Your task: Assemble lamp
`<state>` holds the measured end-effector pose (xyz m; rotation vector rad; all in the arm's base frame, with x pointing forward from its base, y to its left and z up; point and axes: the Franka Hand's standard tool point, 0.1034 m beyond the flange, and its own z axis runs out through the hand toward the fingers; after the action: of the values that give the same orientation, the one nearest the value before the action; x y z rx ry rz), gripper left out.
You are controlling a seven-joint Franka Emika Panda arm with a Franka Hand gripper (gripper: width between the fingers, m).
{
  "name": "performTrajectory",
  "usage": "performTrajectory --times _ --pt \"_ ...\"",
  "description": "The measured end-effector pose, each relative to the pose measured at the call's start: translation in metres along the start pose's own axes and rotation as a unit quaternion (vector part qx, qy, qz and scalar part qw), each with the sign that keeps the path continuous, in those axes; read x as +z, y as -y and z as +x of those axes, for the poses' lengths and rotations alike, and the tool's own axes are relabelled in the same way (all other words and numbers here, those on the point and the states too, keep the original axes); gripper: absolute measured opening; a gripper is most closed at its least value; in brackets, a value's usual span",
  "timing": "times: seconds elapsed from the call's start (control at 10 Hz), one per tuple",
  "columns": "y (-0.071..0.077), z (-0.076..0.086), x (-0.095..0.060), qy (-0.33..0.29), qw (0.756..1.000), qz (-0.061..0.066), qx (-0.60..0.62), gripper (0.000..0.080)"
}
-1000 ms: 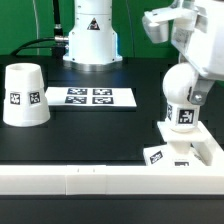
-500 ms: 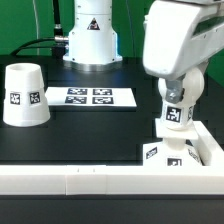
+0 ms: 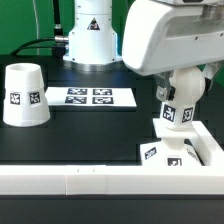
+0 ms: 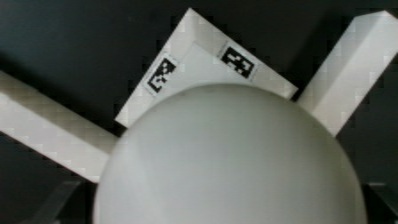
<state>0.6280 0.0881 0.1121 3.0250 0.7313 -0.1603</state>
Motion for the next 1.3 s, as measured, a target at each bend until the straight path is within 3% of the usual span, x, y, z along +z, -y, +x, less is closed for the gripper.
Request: performTrajectory --times 0.3,0.4,0.8,1.3 --pt "0.0009 0.001 -0.0004 -0.006 0.994 0.004 0.11 0.0576" --pt "0.0016 -0.0005 0.0004 -0.025 0.984 0.017 0.178 0.0576" --pt "0.0024 0.0014 0.0001 -0.055 0.946 0.034 0.319 0.0576" --pt "0.0022 0.0014 0.0002 -0.05 0.896 0.042 0.439 0.0576"
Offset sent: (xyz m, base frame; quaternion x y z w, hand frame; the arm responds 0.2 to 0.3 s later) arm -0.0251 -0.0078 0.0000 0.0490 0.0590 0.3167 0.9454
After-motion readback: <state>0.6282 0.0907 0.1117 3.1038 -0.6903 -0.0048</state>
